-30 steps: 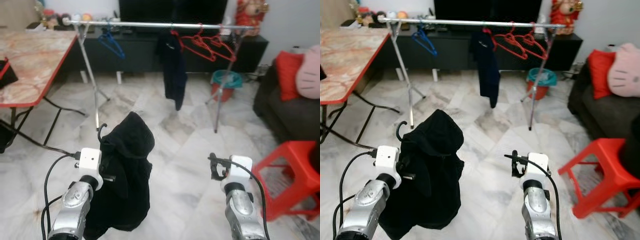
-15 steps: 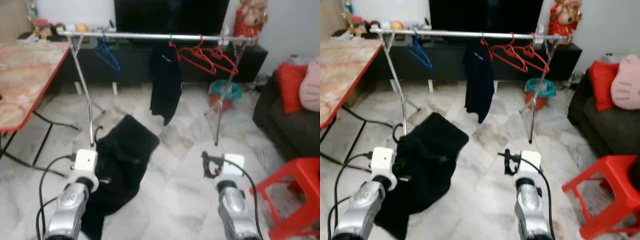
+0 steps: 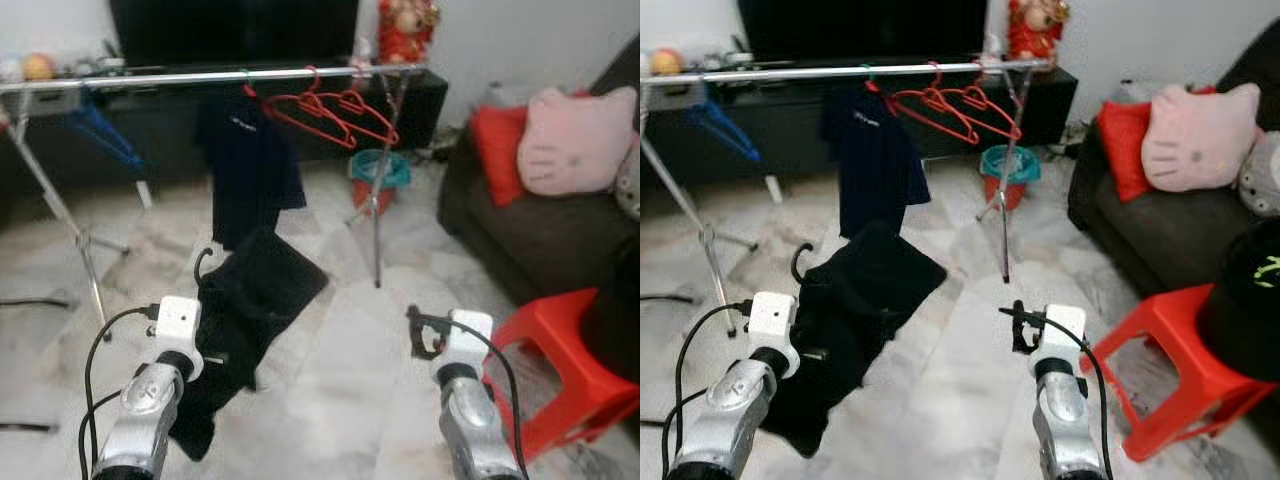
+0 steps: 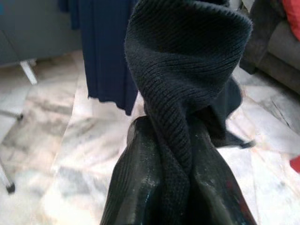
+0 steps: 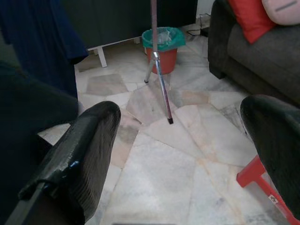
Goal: Hang hanger
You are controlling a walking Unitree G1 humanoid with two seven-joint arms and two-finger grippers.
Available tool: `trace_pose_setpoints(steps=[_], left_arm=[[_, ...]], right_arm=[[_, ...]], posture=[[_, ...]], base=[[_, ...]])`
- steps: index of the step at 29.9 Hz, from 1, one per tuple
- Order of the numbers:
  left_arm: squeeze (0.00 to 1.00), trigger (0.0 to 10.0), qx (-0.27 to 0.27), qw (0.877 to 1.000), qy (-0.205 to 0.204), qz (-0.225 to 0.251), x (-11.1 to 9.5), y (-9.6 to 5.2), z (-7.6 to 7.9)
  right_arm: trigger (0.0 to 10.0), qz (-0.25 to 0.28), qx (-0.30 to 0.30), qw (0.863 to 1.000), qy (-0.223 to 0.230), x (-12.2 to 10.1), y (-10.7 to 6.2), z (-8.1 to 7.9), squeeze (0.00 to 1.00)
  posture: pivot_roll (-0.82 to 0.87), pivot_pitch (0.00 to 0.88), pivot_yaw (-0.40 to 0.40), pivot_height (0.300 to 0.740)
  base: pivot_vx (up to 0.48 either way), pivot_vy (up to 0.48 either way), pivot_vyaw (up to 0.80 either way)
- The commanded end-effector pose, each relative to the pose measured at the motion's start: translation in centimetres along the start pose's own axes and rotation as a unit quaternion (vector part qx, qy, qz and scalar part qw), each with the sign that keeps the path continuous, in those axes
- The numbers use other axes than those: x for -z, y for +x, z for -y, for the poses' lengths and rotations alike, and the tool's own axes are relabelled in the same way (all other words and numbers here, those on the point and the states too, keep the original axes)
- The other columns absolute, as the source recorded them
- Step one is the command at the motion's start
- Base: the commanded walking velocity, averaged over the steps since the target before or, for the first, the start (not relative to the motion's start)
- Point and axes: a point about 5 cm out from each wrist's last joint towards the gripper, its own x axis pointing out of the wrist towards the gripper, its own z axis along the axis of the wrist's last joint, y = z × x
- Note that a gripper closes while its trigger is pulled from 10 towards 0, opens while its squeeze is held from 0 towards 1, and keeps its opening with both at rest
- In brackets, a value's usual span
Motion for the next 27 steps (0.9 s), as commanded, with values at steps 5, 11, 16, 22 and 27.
trace_pose_setpoints(steps=[5, 11, 16, 22, 27], left_arm=[[0.0, 10.0, 0.002, 1.0, 0.0, 0.016, -0.85, 0.56, 0.66], [0.0, 10.0, -0.018, 1.0, 0.007, 0.009, -0.69, 0.74, 0.45], [0.0, 10.0, -0.03, 1.0, 0.005, 0.006, -0.57, 0.81, 0.28], [0.0, 10.0, -0.037, 0.999, 0.005, 0.0, -0.37, 0.86, 0.33], [0.0, 10.0, -0.042, 0.999, 0.007, -0.001, -0.36, 0.9, 0.29]], right_arm=[[10.0, 0.004, 0.008, 1.0, -0.01, -0.2, 0.06, 1.03, 0.0], [10.0, 0.009, -0.011, 1.0, -0.016, -0.25, -0.04, 0.57, 0.0], [10.0, 0.007, -0.014, 1.0, -0.013, -0.13, -0.11, 0.49, 0.0], [10.0, -0.007, -0.011, 1.0, -0.002, 0.26, -0.17, 0.54, 0.0], [10.0, -0.009, -0.016, 1.0, -0.003, 0.31, -0.16, 0.42, 0.0]], posture=[[-0.17, 0.0, -0.029, 0.74], [-0.17, 0.0, -0.03, 0.74], [-0.17, 0.0, -0.032, 0.74], [-0.17, 0.0, -0.031, 0.74], [-0.17, 0.0, -0.031, 0.74]], base=[[0.395, 0.0, 0.0], [0.394, 0.0, 0.53], [0.397, 0.0, 0.8], [0.398, 0.0, 0.27], [0.397, 0.0, 0.0]])
